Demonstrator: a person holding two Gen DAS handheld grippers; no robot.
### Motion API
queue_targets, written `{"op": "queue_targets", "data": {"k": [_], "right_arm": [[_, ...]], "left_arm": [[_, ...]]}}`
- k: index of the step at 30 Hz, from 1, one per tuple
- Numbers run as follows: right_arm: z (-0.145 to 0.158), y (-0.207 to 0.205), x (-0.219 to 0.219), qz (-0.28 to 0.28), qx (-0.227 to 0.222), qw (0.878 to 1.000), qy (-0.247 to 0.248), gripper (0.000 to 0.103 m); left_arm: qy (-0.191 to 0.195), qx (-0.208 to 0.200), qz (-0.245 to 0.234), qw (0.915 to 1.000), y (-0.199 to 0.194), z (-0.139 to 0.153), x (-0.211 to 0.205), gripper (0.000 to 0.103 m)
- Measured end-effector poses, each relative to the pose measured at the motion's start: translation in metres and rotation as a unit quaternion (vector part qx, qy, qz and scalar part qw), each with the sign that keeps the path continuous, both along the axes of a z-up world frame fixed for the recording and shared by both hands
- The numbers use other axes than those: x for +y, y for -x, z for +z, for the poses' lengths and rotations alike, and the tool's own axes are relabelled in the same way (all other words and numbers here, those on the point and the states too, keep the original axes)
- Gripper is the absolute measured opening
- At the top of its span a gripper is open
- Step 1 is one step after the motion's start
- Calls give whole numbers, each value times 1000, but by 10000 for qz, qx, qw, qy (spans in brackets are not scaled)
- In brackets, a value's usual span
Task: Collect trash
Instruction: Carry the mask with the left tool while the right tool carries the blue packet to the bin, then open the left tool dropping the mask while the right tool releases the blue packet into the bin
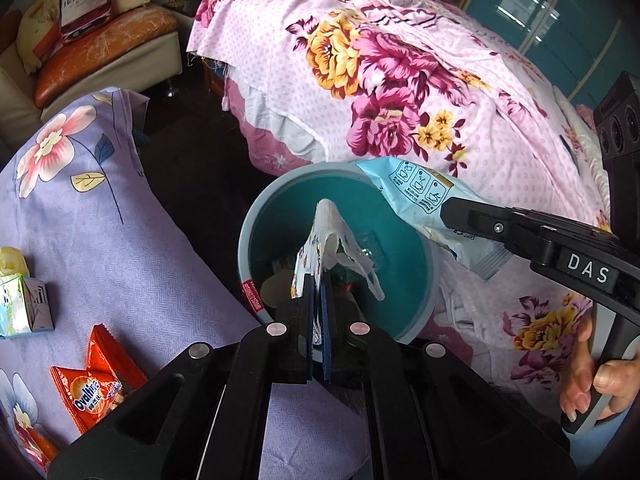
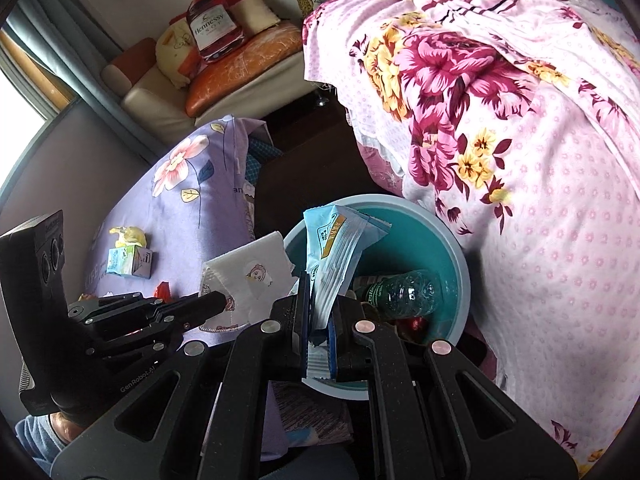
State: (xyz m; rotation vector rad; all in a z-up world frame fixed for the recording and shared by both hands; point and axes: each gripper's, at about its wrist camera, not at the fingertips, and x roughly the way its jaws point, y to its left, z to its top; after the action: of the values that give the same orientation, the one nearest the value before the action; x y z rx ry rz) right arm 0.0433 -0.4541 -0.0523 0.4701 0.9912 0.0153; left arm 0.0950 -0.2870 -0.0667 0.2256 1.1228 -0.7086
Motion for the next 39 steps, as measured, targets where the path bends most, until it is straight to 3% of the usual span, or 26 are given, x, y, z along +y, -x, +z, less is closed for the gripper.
{"op": "queue_targets", "data": {"k": [2,4,6,9,22,28,30,32,35,39], "right_arm": [[-2,-3,0,-8,21,10000,3,7],[-3,-4,-1,-14,37,10000,2,7],[-4,-6,-1,-20,55,10000,10,7],[-7,-9,-1,-24,88,10000,13,7],[-11,-14,-4,-99,207,9997,-1,7],[-15,-18,-1,-58,309,9995,-68,11],[-16,-19,1,-69,343,9993,-102,20],[-15,-18,3,-98,339,9993,-73,44],[-12,-17,6,-126,343,9993,-82,61],[-9,-16,12,-137,429,9989,-95,69]], "left_arm": [[-42,75,24,10000,-3,-5,0,11],[-84,106,83,9999,-5,-8,2,23],[-61,81,176,9998,-7,-7,6,57],[-31,-76,254,9996,-9,-3,10,72],[-54,28,366,9993,-15,-8,14,80],[45,-35,515,9987,-12,-1,29,89],[89,12,571,9983,-12,0,36,90],[127,58,624,9980,-11,0,41,90],[169,122,688,9974,-10,0,50,90],[222,179,730,9969,-7,1,60,91]]}}
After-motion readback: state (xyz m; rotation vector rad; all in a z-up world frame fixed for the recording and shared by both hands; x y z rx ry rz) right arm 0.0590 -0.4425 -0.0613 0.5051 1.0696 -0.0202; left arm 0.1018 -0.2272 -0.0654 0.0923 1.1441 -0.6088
